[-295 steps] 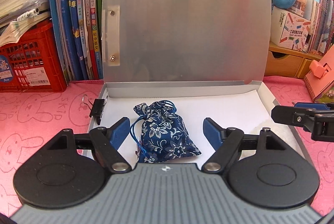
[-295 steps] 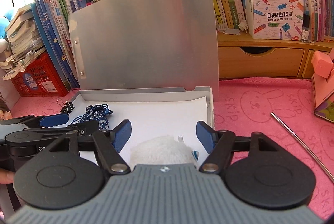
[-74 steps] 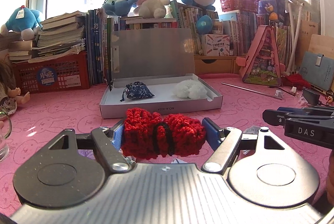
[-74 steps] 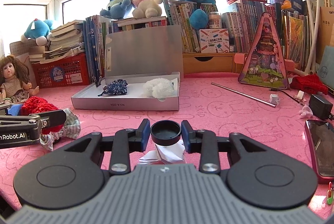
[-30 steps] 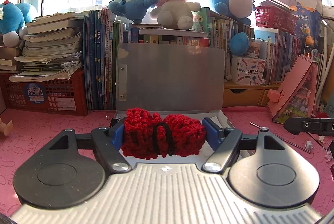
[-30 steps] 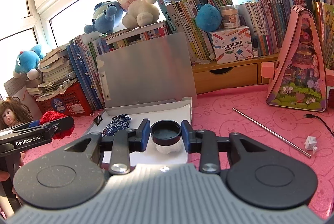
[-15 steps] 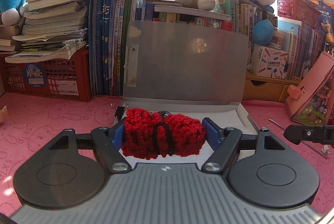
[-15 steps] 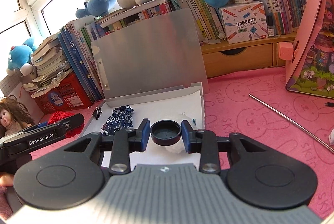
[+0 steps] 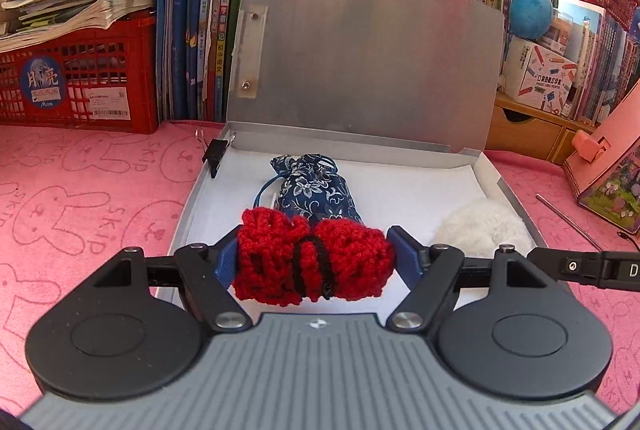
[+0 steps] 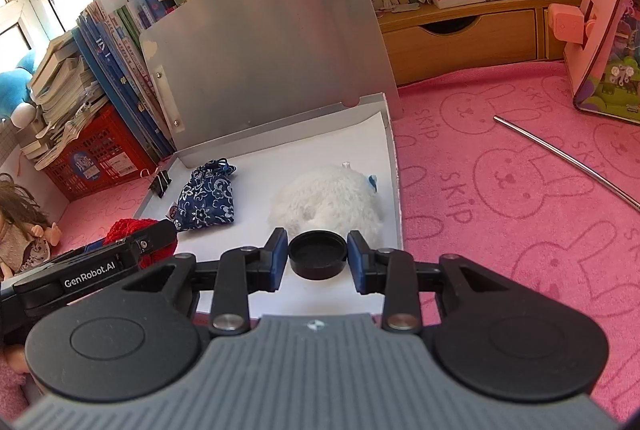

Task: Organize objects
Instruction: 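Carry the black lid into the box with the right tool while the left tool lowers the red item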

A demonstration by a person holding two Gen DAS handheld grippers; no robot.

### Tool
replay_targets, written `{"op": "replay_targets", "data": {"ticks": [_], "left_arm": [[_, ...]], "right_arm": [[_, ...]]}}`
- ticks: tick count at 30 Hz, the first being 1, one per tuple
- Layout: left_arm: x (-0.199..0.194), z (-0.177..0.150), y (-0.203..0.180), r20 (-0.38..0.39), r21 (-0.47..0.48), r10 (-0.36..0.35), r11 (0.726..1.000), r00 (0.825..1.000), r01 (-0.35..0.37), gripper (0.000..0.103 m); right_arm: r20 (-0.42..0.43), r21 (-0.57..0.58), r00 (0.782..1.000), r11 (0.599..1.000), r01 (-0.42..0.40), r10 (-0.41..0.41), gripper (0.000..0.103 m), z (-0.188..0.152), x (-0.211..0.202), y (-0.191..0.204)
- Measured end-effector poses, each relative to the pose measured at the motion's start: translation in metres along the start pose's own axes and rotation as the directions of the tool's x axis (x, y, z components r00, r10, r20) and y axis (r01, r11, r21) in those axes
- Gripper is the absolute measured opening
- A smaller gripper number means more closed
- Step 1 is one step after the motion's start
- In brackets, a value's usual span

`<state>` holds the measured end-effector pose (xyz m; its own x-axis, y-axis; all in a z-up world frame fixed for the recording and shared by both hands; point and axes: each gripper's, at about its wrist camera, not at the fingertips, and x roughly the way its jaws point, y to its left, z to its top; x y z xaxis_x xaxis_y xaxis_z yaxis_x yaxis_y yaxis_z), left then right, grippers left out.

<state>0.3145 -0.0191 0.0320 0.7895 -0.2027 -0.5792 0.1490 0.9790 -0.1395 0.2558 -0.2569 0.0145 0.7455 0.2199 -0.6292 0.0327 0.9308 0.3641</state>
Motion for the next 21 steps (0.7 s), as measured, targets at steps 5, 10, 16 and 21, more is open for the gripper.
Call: {"op": "replay_targets", "data": {"ticks": [5, 10, 16, 21], "left_arm": [[0.019, 0.005, 0.001, -0.072, -0.017, -0.008, 1.000, 0.997, 0.007, 0.078], [0.034, 0.008, 0.001, -0.110, -0.029, 0.000, 1.000, 0.994, -0.004, 0.078], [0.046, 0.018, -0.001, -0.132, -0.004, 0.023, 1.000, 0.991, -0.024, 0.078], [0.059, 0.028, 0.003, -0.141, -0.031, 0.036, 0.999, 0.989, -0.041, 0.078]], "right_arm": [[-0.026, 0.003, 1.000, 1.000, 0.006, -0.006, 0.037, -0.002, 0.015, -0.002], [-0.037, -0.011, 0.999, 1.000, 0.018, -0.018, 0.037, -0.002, 0.028, -0.001], [-0.043, -0.003, 0.999, 1.000, 0.022, -0.022, 0.037, 0.003, 0.040, -0.004], [-0.044, 0.023, 0.999, 1.000, 0.020, -0.019, 0.037, 0.014, 0.048, -0.008]]}}
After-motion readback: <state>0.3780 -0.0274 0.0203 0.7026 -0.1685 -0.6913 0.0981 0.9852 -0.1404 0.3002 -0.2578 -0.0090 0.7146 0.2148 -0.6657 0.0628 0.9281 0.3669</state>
